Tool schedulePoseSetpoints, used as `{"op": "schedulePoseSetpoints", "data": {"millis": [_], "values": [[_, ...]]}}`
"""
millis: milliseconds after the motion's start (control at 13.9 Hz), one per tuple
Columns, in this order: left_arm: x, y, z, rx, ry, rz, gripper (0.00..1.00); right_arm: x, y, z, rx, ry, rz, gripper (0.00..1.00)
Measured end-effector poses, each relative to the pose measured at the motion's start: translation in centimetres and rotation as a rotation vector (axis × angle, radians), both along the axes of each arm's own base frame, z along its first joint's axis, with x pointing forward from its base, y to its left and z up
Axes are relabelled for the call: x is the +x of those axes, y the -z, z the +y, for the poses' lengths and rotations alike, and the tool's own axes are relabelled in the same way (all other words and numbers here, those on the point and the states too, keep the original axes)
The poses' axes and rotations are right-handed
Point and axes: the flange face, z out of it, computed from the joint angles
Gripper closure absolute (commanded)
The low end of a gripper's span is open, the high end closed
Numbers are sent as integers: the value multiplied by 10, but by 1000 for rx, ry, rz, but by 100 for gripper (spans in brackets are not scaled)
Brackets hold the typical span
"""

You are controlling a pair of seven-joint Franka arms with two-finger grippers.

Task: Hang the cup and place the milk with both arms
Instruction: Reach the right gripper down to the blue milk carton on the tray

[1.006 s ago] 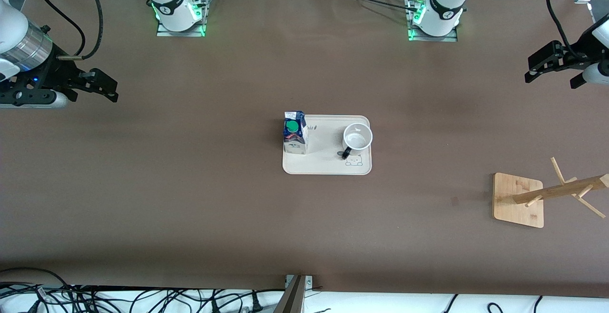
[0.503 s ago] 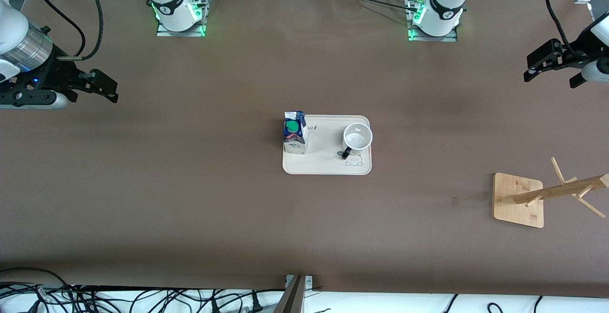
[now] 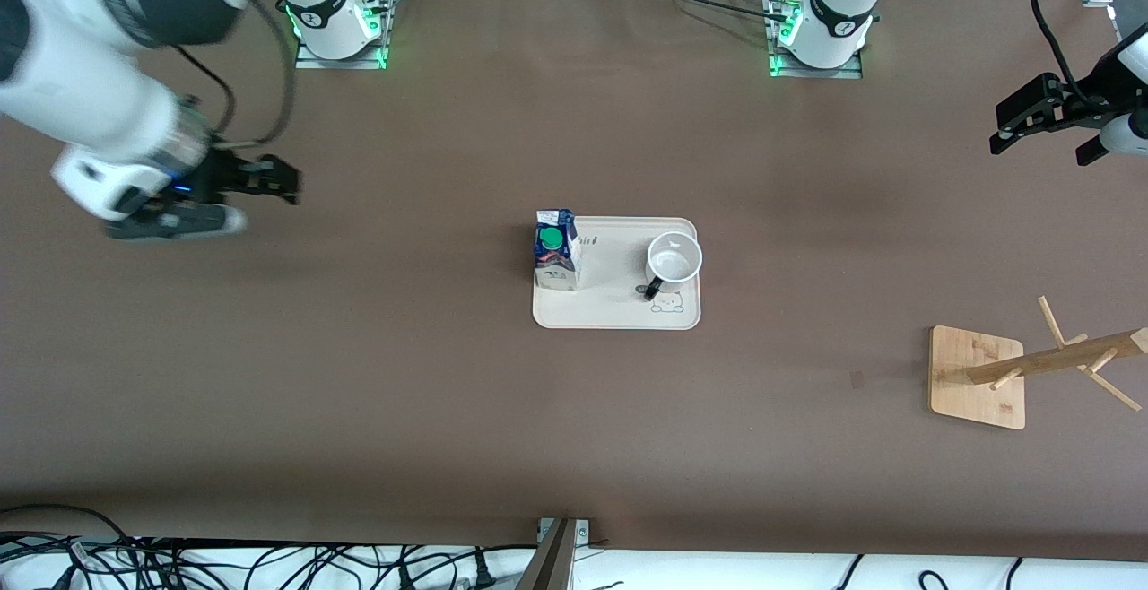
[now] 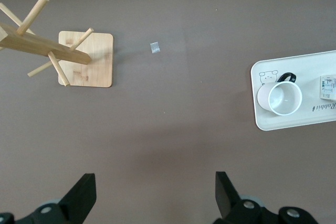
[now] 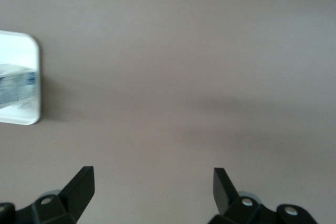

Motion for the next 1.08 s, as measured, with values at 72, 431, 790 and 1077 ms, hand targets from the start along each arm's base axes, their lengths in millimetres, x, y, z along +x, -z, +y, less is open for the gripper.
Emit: {"op": "schedulePoseSetpoints", "data": {"millis": [72, 431, 790, 1077], "values": [[0, 0, 0, 0, 0, 1, 0, -3, 11, 36, 8, 26, -10, 0], [2, 6, -3, 1, 5, 16, 0, -33, 66, 216, 53, 178, -80, 0], [6, 12, -4, 2, 7, 27, 0, -41, 113, 290, 45, 257, -62, 0], [10, 20, -4, 3, 7, 42, 0, -46, 137, 306, 47, 254, -64, 0]]}}
